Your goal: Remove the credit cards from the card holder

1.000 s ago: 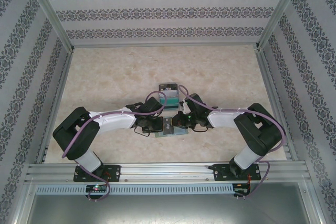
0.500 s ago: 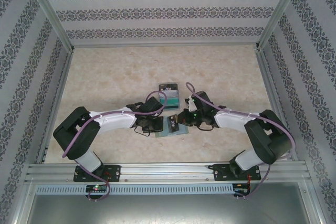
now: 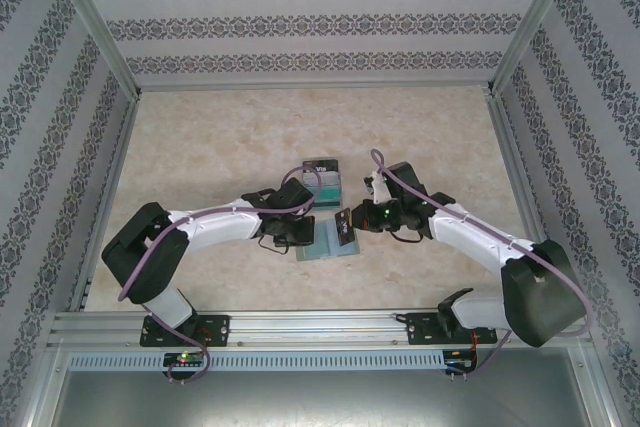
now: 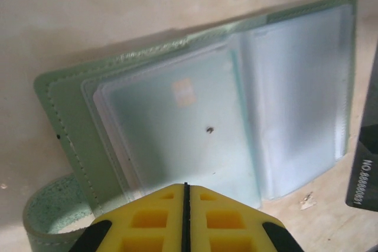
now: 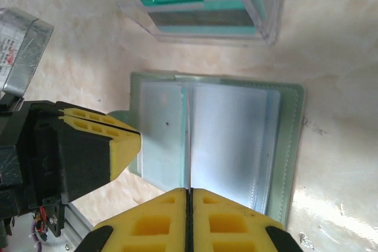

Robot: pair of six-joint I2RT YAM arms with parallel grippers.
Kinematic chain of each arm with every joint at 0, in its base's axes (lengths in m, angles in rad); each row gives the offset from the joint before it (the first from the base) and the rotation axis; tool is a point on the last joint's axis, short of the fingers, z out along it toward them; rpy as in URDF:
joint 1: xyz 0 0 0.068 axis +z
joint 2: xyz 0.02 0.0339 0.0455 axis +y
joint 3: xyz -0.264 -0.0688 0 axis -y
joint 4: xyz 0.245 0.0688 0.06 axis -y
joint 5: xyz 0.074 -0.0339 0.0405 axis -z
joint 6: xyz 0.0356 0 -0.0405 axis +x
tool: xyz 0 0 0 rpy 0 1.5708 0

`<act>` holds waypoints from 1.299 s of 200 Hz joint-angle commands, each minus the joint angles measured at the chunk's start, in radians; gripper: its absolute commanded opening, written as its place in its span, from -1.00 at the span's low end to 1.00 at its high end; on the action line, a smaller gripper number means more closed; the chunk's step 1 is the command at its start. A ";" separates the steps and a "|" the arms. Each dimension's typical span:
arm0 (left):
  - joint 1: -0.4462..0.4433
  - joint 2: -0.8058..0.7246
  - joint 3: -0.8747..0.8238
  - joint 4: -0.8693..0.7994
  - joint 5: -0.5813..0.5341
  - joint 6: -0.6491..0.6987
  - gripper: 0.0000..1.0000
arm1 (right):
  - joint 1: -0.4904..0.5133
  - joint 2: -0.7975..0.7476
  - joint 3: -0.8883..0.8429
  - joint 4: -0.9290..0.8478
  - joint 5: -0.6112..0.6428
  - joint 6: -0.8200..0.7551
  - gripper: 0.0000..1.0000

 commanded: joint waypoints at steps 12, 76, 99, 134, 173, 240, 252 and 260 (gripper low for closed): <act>0.043 -0.089 0.053 -0.075 -0.030 0.057 -0.69 | 0.014 -0.033 0.133 -0.144 0.103 -0.172 -1.00; 0.129 -0.252 0.044 -0.177 -0.107 0.097 0.27 | 0.029 0.088 0.387 -0.220 0.272 -0.557 -1.00; 0.145 -0.321 0.023 -0.211 -0.184 0.087 0.91 | 0.048 0.172 0.520 -0.266 0.311 -0.706 -1.00; 0.157 -0.418 0.003 -0.266 -0.293 0.056 0.99 | 0.100 0.294 0.673 -0.322 0.361 -0.943 -1.00; 0.159 -0.514 -0.038 -0.287 -0.375 0.049 0.99 | 0.136 0.405 0.783 -0.337 0.400 -1.098 -1.00; 0.159 -0.683 -0.113 -0.279 -0.511 0.039 0.99 | 0.177 0.518 0.844 -0.326 0.507 -1.277 -1.00; 0.159 -0.704 -0.124 -0.277 -0.529 0.025 0.99 | 0.175 0.533 0.848 -0.321 0.513 -1.291 -1.00; 0.160 -0.712 -0.132 -0.274 -0.535 0.018 0.99 | 0.176 0.543 0.850 -0.319 0.515 -1.297 -1.00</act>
